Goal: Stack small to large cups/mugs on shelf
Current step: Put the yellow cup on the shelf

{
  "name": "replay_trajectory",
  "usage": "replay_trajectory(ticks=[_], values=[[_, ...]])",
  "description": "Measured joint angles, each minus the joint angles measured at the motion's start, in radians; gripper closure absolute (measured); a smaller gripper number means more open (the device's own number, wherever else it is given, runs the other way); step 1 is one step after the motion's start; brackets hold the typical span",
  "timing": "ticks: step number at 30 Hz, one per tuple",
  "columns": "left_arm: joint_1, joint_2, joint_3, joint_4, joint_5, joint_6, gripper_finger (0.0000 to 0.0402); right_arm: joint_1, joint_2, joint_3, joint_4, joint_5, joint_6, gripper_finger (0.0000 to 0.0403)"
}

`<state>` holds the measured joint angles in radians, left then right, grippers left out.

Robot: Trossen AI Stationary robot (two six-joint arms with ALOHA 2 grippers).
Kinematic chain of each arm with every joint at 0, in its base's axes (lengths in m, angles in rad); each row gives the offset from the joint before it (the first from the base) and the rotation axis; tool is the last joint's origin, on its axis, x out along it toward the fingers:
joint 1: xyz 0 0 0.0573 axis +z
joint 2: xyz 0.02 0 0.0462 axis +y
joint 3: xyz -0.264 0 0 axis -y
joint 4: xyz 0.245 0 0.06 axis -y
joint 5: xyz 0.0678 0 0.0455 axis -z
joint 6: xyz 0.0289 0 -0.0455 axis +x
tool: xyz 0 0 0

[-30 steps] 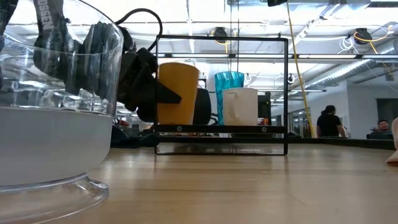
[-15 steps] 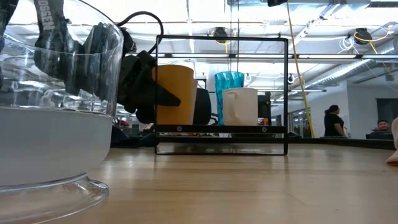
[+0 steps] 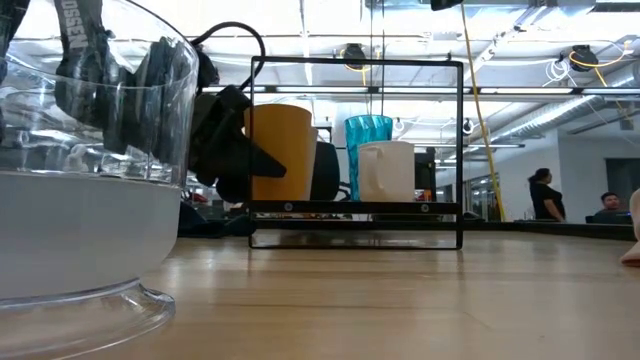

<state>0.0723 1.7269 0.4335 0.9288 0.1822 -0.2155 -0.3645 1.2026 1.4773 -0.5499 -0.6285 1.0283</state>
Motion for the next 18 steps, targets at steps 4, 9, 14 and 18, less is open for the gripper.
replay_trajectory(ticks=[4,9,14,18], values=[[0.0,-0.001,0.0,-0.014,0.0,0.004,0.0011,0.0,0.0,0.0,0.0,0.0,0.0,0.0232],[0.0,-0.001,0.001,-0.027,0.002,0.005,0.0003,0.0,0.0,0.0,0.0,0.0,0.0,0.0232],[0.0,-0.002,0.002,-0.038,0.007,0.004,0.0004,0.0,0.0,0.0,0.0,0.0,0.007,0.0232],[0.001,-0.002,0.002,-0.042,0.023,0.004,0.0004,0.0,0.0,0.0,0.0,0.0,0.008,0.0232]])
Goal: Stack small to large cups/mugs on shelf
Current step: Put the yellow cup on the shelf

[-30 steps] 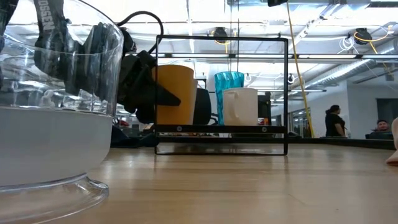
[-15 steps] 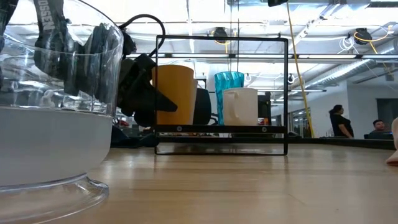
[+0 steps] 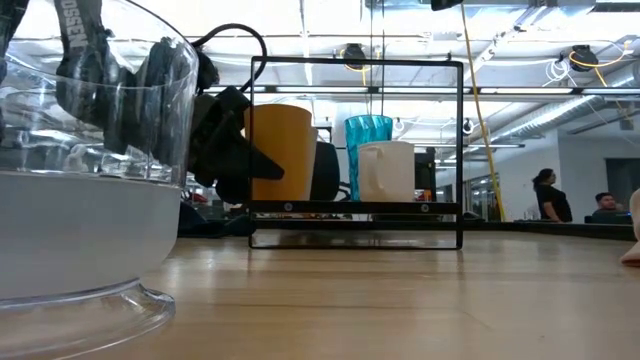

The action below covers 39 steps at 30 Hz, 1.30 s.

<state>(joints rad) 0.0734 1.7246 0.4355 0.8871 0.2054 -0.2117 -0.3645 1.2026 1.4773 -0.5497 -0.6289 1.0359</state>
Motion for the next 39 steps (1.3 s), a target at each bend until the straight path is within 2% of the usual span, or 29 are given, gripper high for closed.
replay_trajectory(ticks=[11,28,39], values=[[0.019,-0.007,0.0,-0.011,0.048,-0.007,0.0004,0.01,0.0,0.0,0.0,0.0,0.0,0.0232],[0.018,-0.008,-0.012,-0.003,0.055,0.019,0.0005,0.014,0.0,0.0,0.0,-0.003,0.0,0.0232],[0.023,-0.153,-0.056,-0.084,0.044,0.032,0.0005,0.014,0.0,0.0,0.008,-0.004,-0.001,0.0232]])
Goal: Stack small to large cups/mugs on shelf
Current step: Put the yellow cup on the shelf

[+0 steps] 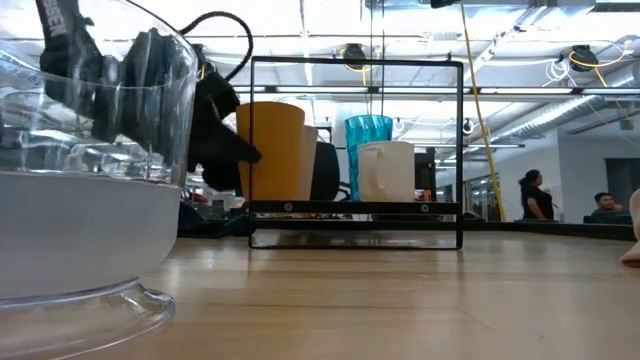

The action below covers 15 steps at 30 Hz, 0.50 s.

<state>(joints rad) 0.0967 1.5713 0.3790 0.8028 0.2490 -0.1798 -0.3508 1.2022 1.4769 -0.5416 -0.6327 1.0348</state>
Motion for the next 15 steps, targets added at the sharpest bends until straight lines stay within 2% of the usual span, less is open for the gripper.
replay_trajectory(ticks=[8,15], values=[[0.016,0.002,0.001,-0.103,-0.011,0.026,0.0004,0.0,0.0,0.0,0.0,0.0,0.01,0.0232],[0.011,0.002,0.002,-0.1,-0.011,0.028,0.0004,0.0,0.0,0.0,0.0,0.0,0.011,0.0232]])
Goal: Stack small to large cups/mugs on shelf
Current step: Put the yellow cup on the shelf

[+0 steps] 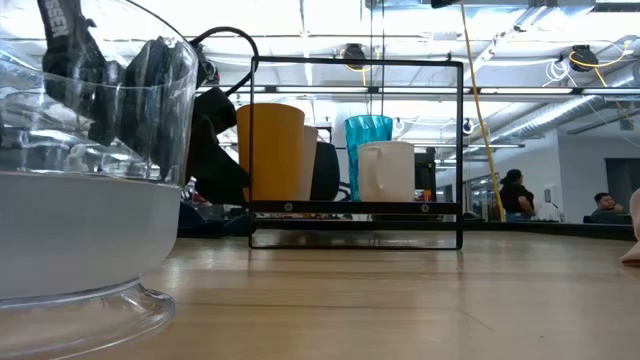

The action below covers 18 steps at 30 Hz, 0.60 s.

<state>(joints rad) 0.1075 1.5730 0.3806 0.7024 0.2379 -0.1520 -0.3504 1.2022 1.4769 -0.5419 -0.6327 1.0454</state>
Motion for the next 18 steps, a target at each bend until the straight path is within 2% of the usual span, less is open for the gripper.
replay_trajectory(ticks=[11,18], values=[[-0.002,0.0,0.001,-0.07,0.029,-0.047,0.0004,0.005,0.0,0.0,0.0,0.0,-0.01,0.0232],[0.016,-0.014,0.001,-0.112,0.104,-0.101,0.0005,0.005,0.0,0.0,0.0,0.0,-0.021,0.0232]])
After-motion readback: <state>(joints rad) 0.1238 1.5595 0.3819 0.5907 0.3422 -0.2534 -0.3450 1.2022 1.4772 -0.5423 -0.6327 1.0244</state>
